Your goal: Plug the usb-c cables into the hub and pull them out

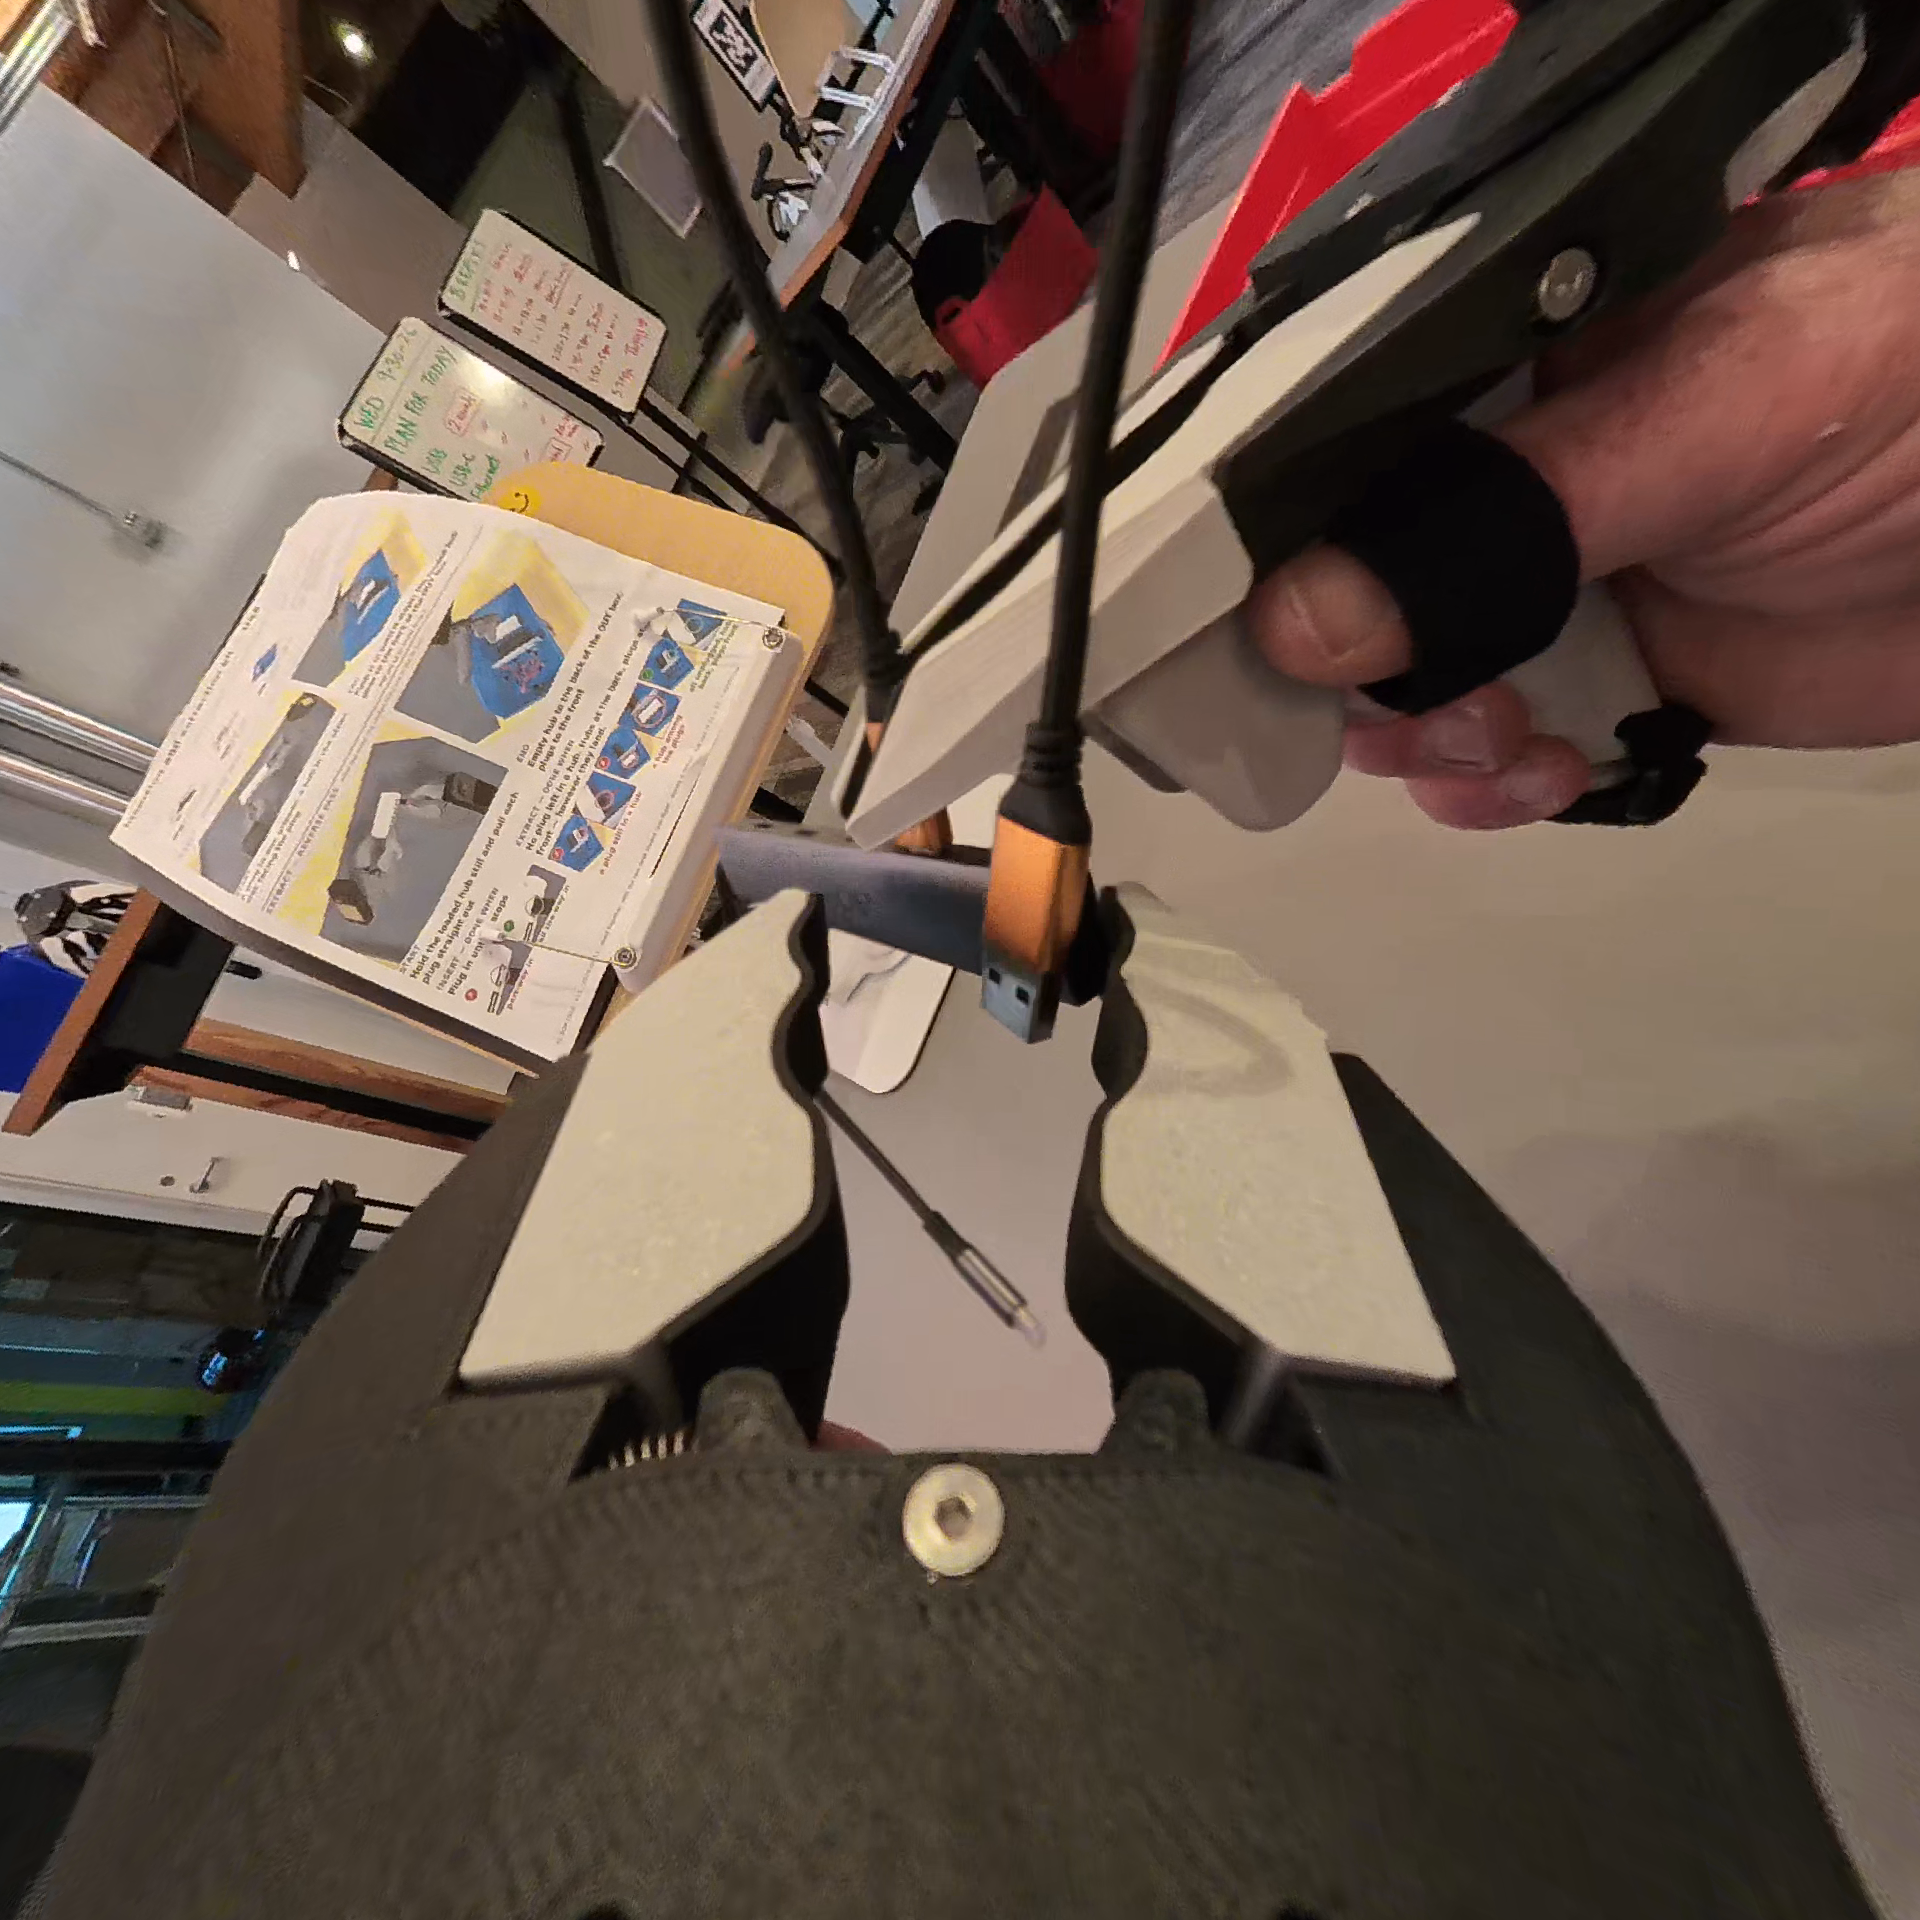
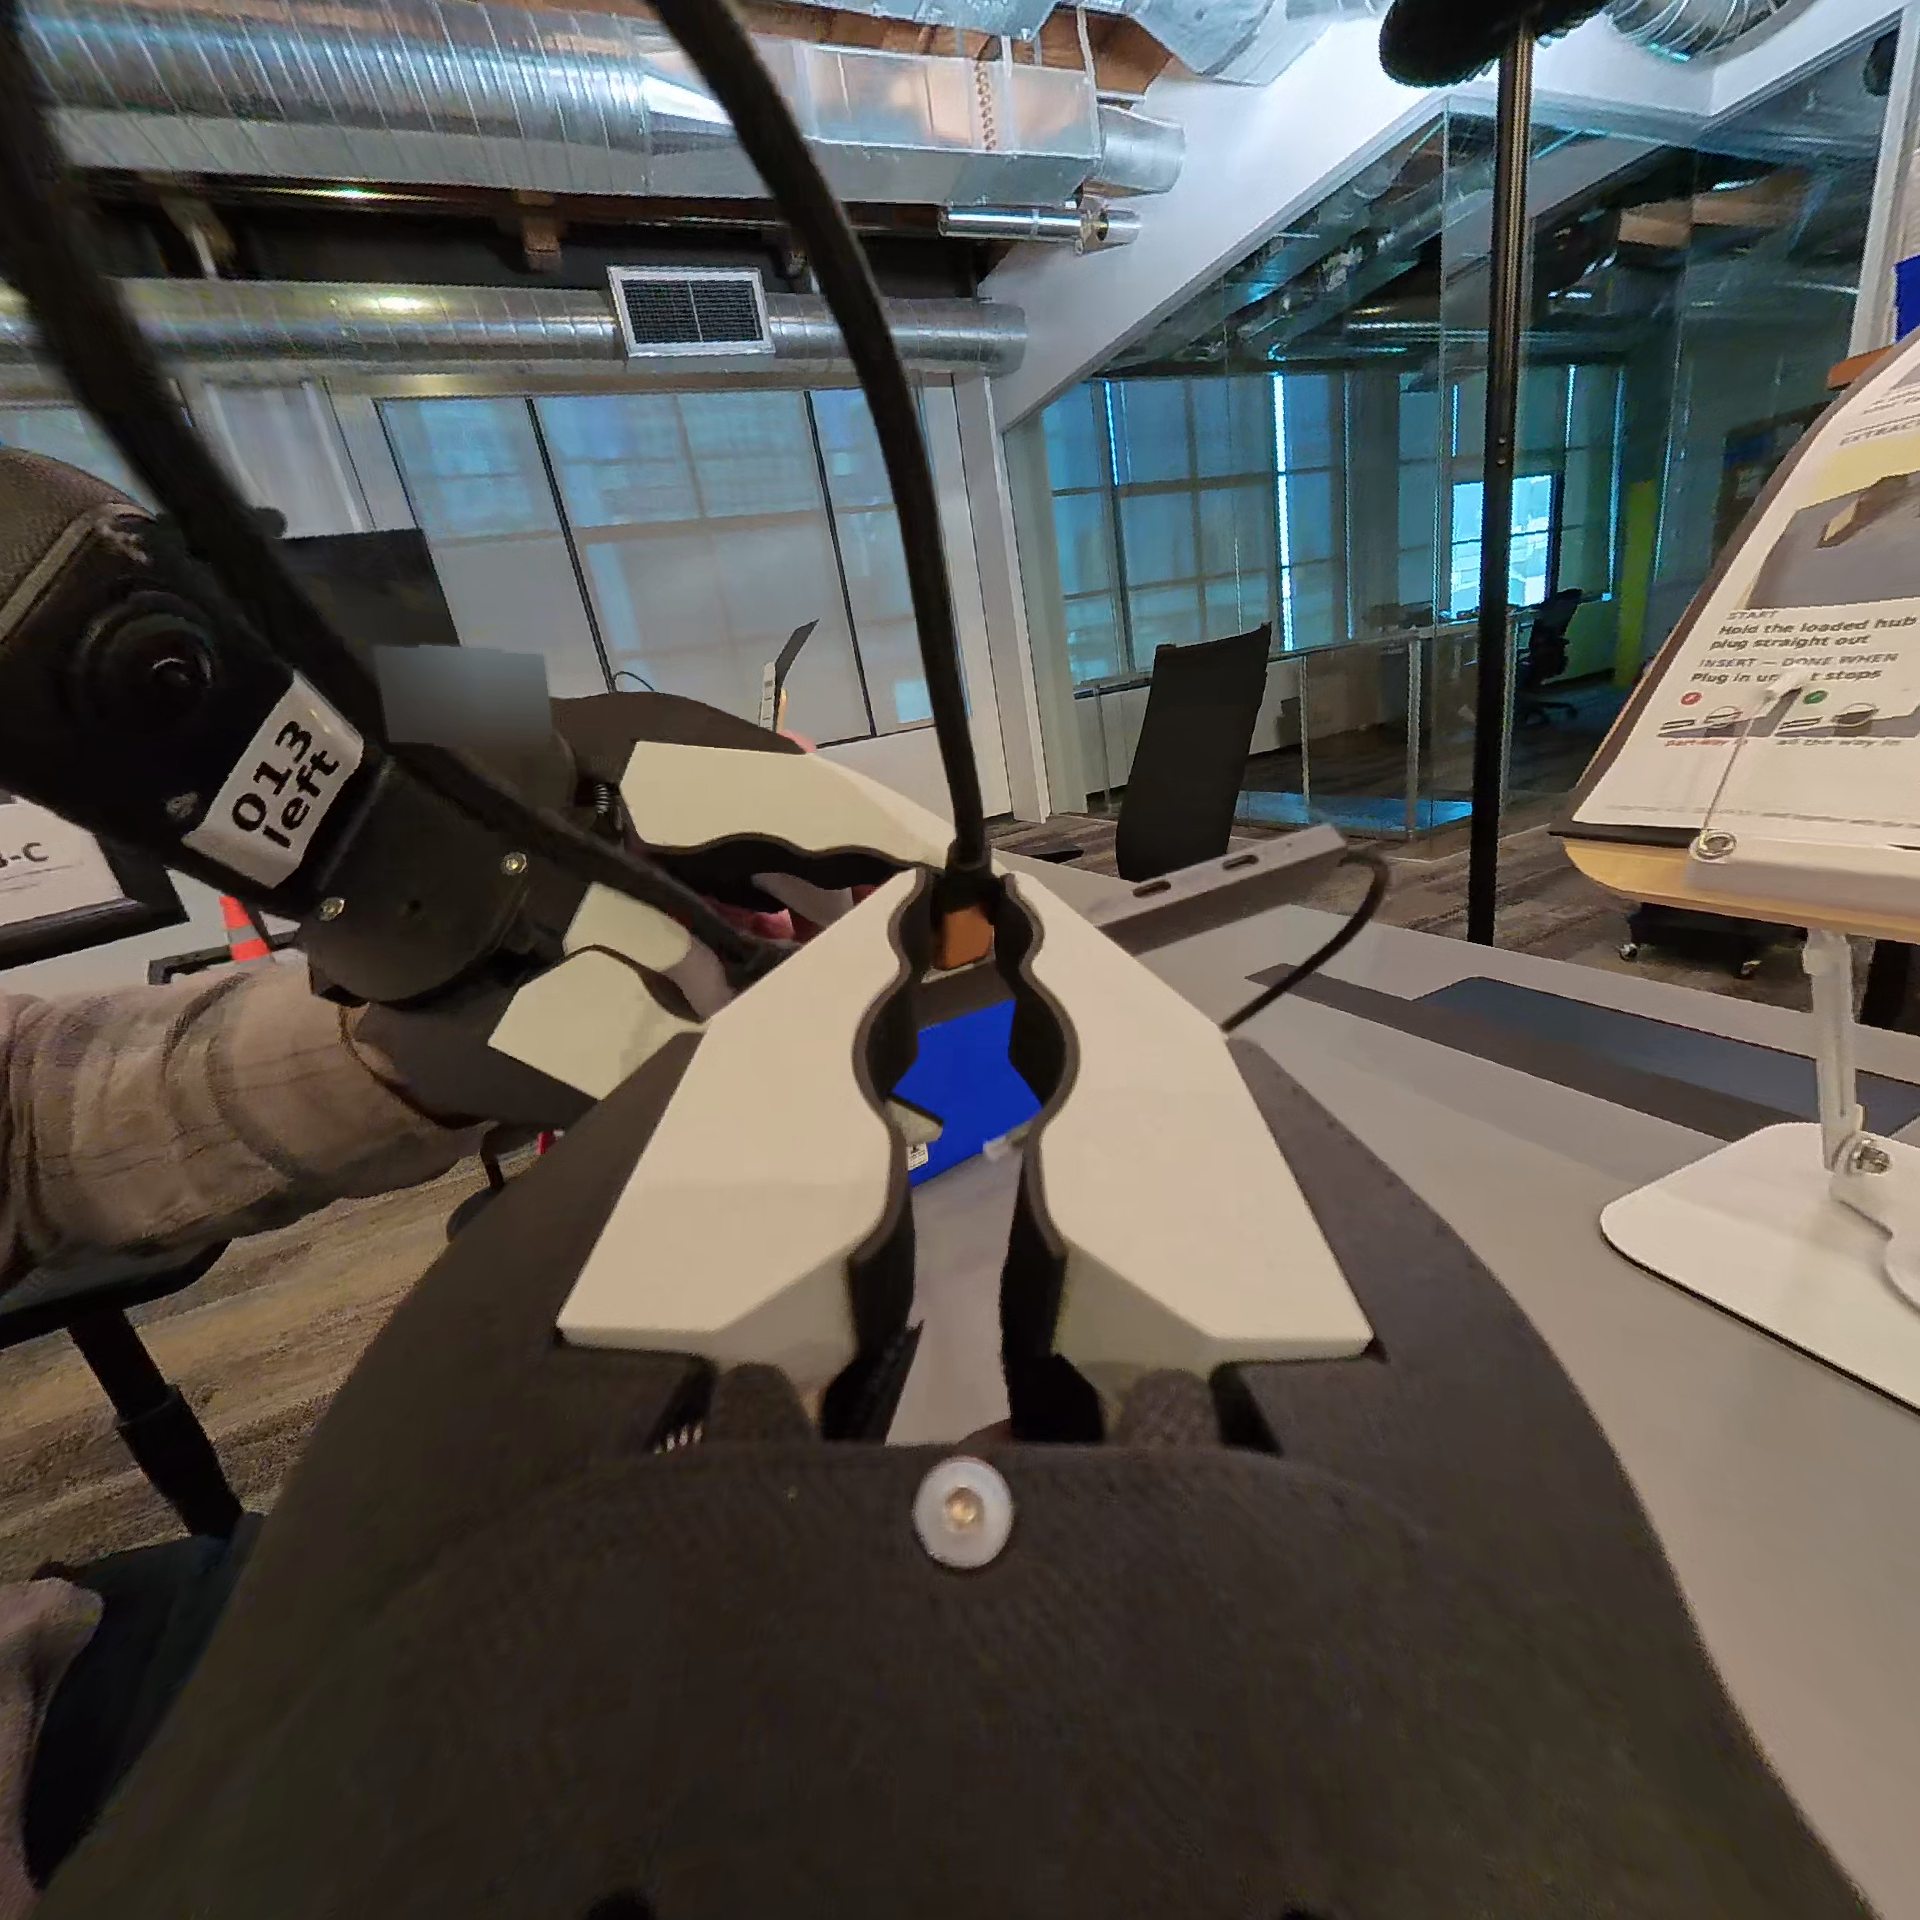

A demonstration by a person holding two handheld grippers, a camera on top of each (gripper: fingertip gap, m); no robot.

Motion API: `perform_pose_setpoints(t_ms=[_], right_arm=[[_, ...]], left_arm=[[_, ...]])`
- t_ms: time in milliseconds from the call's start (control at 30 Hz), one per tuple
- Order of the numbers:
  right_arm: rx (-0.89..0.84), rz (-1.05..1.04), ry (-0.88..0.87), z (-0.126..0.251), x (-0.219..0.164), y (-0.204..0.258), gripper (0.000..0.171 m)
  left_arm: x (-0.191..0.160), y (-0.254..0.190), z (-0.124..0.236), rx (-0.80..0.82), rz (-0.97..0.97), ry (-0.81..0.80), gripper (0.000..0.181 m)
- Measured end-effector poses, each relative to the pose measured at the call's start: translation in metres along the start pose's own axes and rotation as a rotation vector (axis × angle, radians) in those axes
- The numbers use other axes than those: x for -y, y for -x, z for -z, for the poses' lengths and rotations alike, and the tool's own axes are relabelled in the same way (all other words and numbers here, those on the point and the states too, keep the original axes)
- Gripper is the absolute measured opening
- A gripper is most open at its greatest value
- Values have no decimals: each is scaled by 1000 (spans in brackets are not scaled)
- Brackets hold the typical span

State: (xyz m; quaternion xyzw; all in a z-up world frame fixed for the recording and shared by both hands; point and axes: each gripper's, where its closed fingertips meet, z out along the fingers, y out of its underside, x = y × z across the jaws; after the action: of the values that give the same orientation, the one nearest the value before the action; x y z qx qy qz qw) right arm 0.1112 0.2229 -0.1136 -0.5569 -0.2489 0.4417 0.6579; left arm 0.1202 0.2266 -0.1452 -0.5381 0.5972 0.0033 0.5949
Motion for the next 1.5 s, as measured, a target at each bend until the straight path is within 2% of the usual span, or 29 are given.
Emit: perform_pose_setpoints(t_ms=[200, 400, 633, 667, 733, 767, 900, 1300, 1500], right_arm=[[-4, -41, 4, 8, -1, -6, 9], [-20, -70, 21, 9, -6, -8, 10], [-44, -131, 5, 9, -6, -12, 10], [-48, -135, 3, 9, -6, -12, 32], [-57, -143, 2, 9, -6, -14, 32], [-55, -150, -3, 9, -6, -14, 10], [-42, -160, -16, 8, -2, -9, 10], [-54, -153, 7, 10, -3, -10, 9], [-21, -128, 46, 12, -4, -7, 9]], left_arm=[[0, 9, 0, 44, -118, -15, 26], [-2, 9, -7, 78, -259, 15, 28], [-1, 12, -11, 124, -285, 20, 27], [-1, 12, -12, 125, -278, 19, 27], [-2, 13, -13, 137, -287, 23, 27], [-2, 13, -14, 143, -302, 25, 25], [-1, 11, -17, 151, -330, 14, 10], [1, 14, -19, 176, -406, 12, 10], [3, 13, -17, 135, -492, 11, 9]])
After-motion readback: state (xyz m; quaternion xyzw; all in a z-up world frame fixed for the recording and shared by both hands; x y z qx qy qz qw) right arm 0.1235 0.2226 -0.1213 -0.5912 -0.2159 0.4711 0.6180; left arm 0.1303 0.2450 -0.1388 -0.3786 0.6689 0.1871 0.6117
